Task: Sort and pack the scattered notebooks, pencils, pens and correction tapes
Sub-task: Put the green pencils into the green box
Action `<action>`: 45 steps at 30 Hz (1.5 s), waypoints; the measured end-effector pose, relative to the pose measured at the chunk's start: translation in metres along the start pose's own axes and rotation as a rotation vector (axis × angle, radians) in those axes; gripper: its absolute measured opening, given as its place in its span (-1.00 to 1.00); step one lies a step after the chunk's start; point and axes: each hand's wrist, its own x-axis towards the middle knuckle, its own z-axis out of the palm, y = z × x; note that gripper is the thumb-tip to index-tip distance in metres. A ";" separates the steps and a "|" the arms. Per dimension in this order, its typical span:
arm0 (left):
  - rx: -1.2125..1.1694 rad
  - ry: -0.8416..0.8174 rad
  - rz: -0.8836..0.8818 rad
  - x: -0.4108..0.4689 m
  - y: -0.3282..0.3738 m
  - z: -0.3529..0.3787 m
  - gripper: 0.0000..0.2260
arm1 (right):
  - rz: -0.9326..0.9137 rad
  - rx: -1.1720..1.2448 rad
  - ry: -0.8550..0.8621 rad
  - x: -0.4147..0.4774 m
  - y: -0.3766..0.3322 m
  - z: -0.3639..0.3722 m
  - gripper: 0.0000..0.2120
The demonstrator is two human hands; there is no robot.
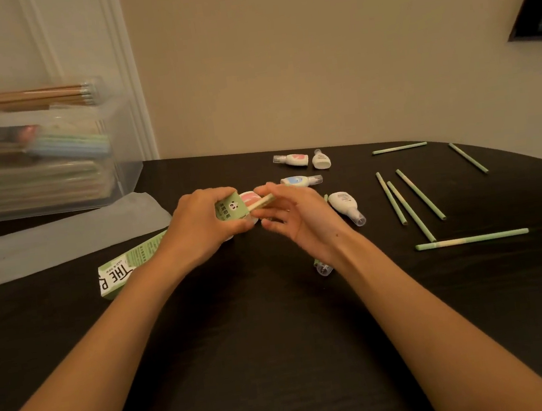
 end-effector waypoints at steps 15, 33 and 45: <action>0.130 0.024 -0.042 -0.002 -0.002 0.007 -0.43 | -0.010 -0.597 0.418 0.006 -0.016 -0.027 -0.76; 0.249 -0.022 0.139 -0.001 0.035 0.036 -0.47 | -0.021 -0.885 0.589 0.018 -0.009 -0.052 -0.87; 0.176 0.030 0.206 0.001 0.089 0.067 -0.51 | -0.031 -1.031 1.057 -0.042 -0.034 -0.124 -0.74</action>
